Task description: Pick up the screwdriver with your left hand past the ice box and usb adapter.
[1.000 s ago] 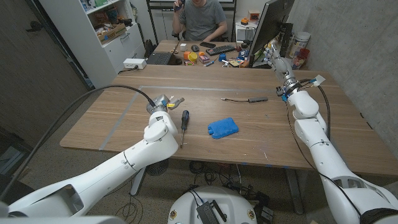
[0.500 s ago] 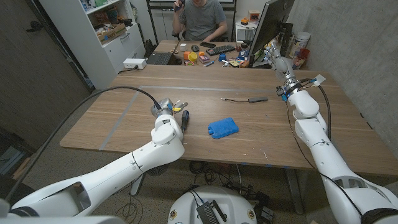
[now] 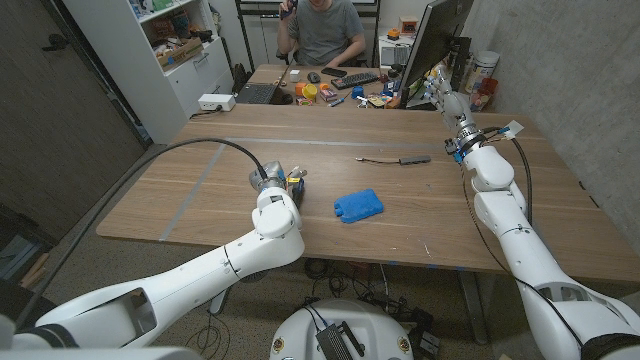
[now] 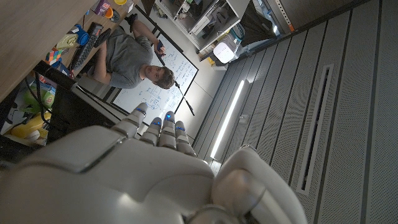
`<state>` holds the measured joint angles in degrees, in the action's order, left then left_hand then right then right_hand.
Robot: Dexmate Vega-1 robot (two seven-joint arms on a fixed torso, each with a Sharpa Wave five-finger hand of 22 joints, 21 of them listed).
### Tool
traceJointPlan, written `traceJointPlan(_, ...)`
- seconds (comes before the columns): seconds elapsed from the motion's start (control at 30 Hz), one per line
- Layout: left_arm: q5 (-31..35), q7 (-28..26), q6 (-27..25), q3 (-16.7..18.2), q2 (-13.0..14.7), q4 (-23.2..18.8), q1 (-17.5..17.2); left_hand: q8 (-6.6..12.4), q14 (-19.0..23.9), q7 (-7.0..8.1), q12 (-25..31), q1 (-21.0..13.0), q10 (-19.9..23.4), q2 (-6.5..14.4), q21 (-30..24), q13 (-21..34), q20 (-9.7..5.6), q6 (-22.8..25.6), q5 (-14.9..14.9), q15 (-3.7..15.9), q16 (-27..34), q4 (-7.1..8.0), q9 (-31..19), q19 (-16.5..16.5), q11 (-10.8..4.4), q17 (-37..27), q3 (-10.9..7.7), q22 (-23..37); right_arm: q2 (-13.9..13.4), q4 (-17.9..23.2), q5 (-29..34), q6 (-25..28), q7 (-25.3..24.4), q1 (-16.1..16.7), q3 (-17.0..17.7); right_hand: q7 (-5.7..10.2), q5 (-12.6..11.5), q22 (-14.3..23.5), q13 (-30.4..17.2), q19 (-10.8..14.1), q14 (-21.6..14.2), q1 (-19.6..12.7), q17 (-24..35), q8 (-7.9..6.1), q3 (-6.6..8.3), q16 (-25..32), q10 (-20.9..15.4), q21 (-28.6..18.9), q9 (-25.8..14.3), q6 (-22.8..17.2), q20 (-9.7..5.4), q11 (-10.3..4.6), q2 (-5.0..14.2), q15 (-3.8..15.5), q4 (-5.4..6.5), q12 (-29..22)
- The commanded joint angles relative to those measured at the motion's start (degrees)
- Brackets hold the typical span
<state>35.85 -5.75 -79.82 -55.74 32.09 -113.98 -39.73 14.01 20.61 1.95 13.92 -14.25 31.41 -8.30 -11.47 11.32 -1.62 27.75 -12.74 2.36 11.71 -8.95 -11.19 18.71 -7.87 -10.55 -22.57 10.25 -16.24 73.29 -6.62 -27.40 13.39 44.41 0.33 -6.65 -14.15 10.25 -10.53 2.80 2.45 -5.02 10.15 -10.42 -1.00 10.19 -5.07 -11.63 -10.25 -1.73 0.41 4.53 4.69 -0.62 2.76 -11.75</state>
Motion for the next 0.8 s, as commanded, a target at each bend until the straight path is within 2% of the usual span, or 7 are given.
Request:
traceJointPlan(0.03, 5.5, 5.2, 0.8, -0.7, -1.2, 1.8, 0.0, 0.17, 0.5, -0.03, 0.0, -0.7, 0.4, -0.3, -0.2, 0.3, 0.04, 0.5, -0.5, 2.86, -0.2, -0.21, -0.1, 0.1, -0.31, -0.1, 0.02, 0.3, 0.3, -1.4, -0.6, -0.8, 0.9, -0.7, 0.2, 0.0, -0.3, 0.2, -0.2, -0.3, 0.5, -0.6, 0.1, -0.36, 0.06, 0.0, 0.4, 0.2, -0.3, 0.4, -0.14, 0.45, 0.14, -0.14, -0.25, 0.0)
traceJointPlan(0.1, 5.9, 5.3, 0.5, -1.8, -1.0, 2.2, 0.6, 0.19, 0.4, -0.19, 0.0, -0.7, 0.4, -0.3, -0.2, 0.3, 0.02, 0.6, -0.5, 2.95, -0.3, -0.2, -0.1, 0.1, -0.44, -0.1, 0.05, 0.3, 0.3, -1.4, -0.6, -0.7, 0.9, -0.8, 0.3, -0.02, -0.3, 0.2, -0.2, -0.3, 0.5, -0.6, 0.1, -0.36, 0.06, 0.0, 0.5, 0.2, -0.3, 0.4, -0.12, 0.45, 0.15, -0.18, -0.26, 0.0)
traceJointPlan(0.3, 5.1, 4.4, 1.0, -1.1, -1.3, 2.4, -0.1, 0.14, 0.4, -0.28, -0.1, -0.8, 0.4, -0.4, -0.2, 0.3, 0.03, 0.7, -0.6, 3.03, -0.3, -0.17, -0.1, 0.1, -0.15, -0.1, 0.13, 0.3, 0.3, -1.9, -0.8, -0.7, 1.4, -1.1, 0.4, -0.09, -0.3, 0.2, -0.2, -0.3, 0.6, -0.6, 0.1, -0.35, 0.09, 0.0, 0.6, 0.3, -0.3, 0.5, -0.11, 0.58, 0.19, -0.2, -0.29, 0.0)
traceJointPlan(0.53, 5.0, 4.1, 0.2, -2.1, -1.4, 2.9, 0.0, 0.06, 0.4, -0.28, -0.2, -0.8, 0.5, -0.5, -0.2, 0.3, 0.01, 0.7, -0.7, 3.07, -0.3, -0.14, -0.1, 0.1, -0.3, -0.1, 0.21, 0.3, 0.4, -2.2, -0.7, -1.2, 1.6, -1.5, 0.4, -0.07, -0.3, 0.2, -0.2, -0.4, 0.6, -0.6, 0.1, -0.34, 0.08, 0.0, 0.6, 0.3, -0.3, 0.5, -0.09, 0.54, 0.19, -0.25, -0.31, 0.0)
traceJointPlan(0.63, 6.1, 4.9, -0.2, -2.8, -1.4, 3.2, 0.1, 0.01, 0.4, -0.31, -0.2, -0.9, 0.5, -0.5, -0.2, 0.3, 0.0, 0.7, -0.7, 3.11, -0.3, -0.13, -0.1, 0.1, -0.31, -0.1, 0.25, 0.3, 0.5, -2.4, -0.8, -1.2, 1.6, -1.6, 0.5, -0.07, -0.3, 0.2, -0.2, -0.4, 0.6, -0.6, 0.1, -0.34, 0.08, 0.0, 0.6, 0.3, -0.3, 0.5, -0.07, 0.41, 0.18, -0.22, -0.32, 0.0)
traceJointPlan(0.8, 10.6, 9.1, -0.2, -3.5, -1.6, 4.2, -0.4, -0.03, 0.4, -0.27, -0.2, -0.9, 0.5, -0.5, -0.2, 0.3, 0.04, 0.7, -0.8, 3.13, -0.3, -0.11, -0.1, 0.1, -0.17, -0.1, 0.32, 0.3, 0.4, -3.0, -1.0, -1.7, 1.8, -1.8, 0.7, -0.01, -0.3, 0.2, -0.2, -0.4, 0.6, -0.6, 0.1, -0.34, 0.06, 0.1, 0.6, 0.3, -0.3, 0.5, -0.07, 0.37, 0.15, -0.22, -0.35, 0.0)
